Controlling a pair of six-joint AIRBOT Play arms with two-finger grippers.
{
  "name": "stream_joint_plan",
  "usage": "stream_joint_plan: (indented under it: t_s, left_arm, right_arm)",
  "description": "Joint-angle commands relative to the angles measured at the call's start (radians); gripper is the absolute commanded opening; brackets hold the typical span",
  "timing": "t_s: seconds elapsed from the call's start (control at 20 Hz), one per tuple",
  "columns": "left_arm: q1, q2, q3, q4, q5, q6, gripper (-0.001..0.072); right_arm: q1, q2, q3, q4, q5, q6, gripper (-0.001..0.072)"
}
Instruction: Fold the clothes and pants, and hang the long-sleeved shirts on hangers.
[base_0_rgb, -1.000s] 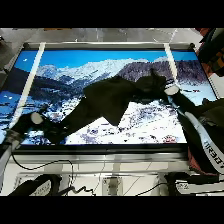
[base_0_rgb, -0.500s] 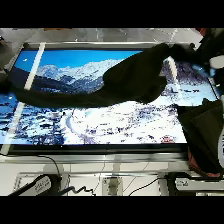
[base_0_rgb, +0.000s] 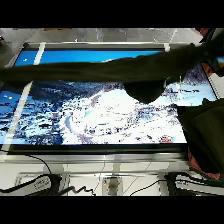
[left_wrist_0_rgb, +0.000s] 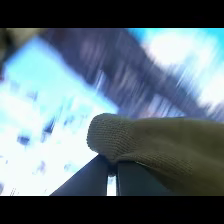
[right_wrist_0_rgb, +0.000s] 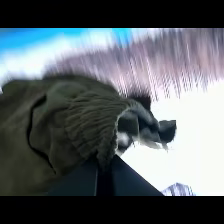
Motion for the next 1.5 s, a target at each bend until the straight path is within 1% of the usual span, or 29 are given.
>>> stream_joint_plan:
  t_s: [0.0, 0.1, 0.2, 0.35, 0.4, 0.5, 0.55, 0.6, 0.7, 0.8, 0.9, 1.0, 1.15, 1.35, 1.4, 1.45]
  left_arm:
    - [0.009, -0.036, -0.166, 0.043, -0.146, 0.137, 0.0016]
    - [0.023, -0.032, -0.317, 0.079, -0.146, 0.205, 0.0016]
    - [0.052, -0.023, -0.431, 0.117, -0.145, 0.220, 0.0017]
    - [0.112, 0.007, -0.482, 0.176, -0.146, 0.225, 0.0017]
    - [0.136, 0.027, -0.481, 0.185, -0.142, 0.241, 0.0017]
    - [0.175, 0.060, -0.481, 0.198, -0.143, 0.317, 0.0017]
    - [0.192, 0.070, -0.481, 0.206, -0.143, 0.351, 0.0017]
    - [0.206, 0.073, -0.481, 0.222, -0.142, 0.366, 0.0017]
    - [0.227, 0.077, -0.480, 0.285, -0.142, 0.376, 0.0017]
    - [0.234, 0.077, -0.480, 0.383, -0.143, 0.375, 0.0017]
    - [0.240, 0.076, -0.480, 0.433, -0.127, 0.375, 0.0017]
    - [0.241, 0.076, -0.480, 0.431, -0.083, 0.379, 0.0019]
    - [0.241, 0.076, -0.480, 0.430, -0.006, 0.451, 0.0019]
    - [0.225, 0.080, -0.437, 0.429, 0.112, 0.463, 0.0019]
    - [0.208, 0.084, -0.398, 0.420, 0.145, 0.451, 0.0019]
    - [0.185, 0.090, -0.351, 0.406, 0.185, 0.406, 0.0019]
  right_arm:
    - [-0.016, 0.105, -0.267, -0.083, 0.149, 0.008, 0.0031]
    - [-0.016, 0.225, -0.500, -0.090, 0.168, -0.010, 0.0030]
    - [-0.016, 0.361, -0.713, -0.090, 0.173, -0.018, 0.0031]
    - [-0.016, 0.532, -0.951, -0.114, 0.193, -0.011, 0.0031]
    - [-0.016, 0.574, -1.009, -0.114, 0.206, 0.002, 0.0031]
    - [-0.016, 0.629, -1.087, -0.112, 0.232, 0.012, 0.0031]
    - [-0.016, 0.641, -1.114, -0.112, 0.256, 0.034, 0.0032]
    - [-0.016, 0.645, -1.133, -0.111, 0.293, 0.049, 0.0032]
    - [-0.016, 0.645, -1.148, -0.122, 0.351, 0.047, 0.0032]
    - [-0.016, 0.645, -1.147, -0.138, 0.346, 0.048, 0.0032]
    - [-0.016, 0.645, -1.148, -0.138, 0.355, 0.048, 0.0033]
    - [-0.016, 0.645, -1.148, -0.138, 0.375, 0.051, 0.0032]
    - [-0.016, 0.645, -1.148, -0.142, 0.428, 0.051, 0.0033]
    - [-0.016, 0.645, -1.148, -0.141, 0.425, 0.050, 0.0032]
    - [-0.016, 0.645, -1.148, -0.141, 0.424, 0.051, 0.0032]
    - [-0.016, 0.645, -1.147, -0.140, 0.421, 0.051, 0.0033]
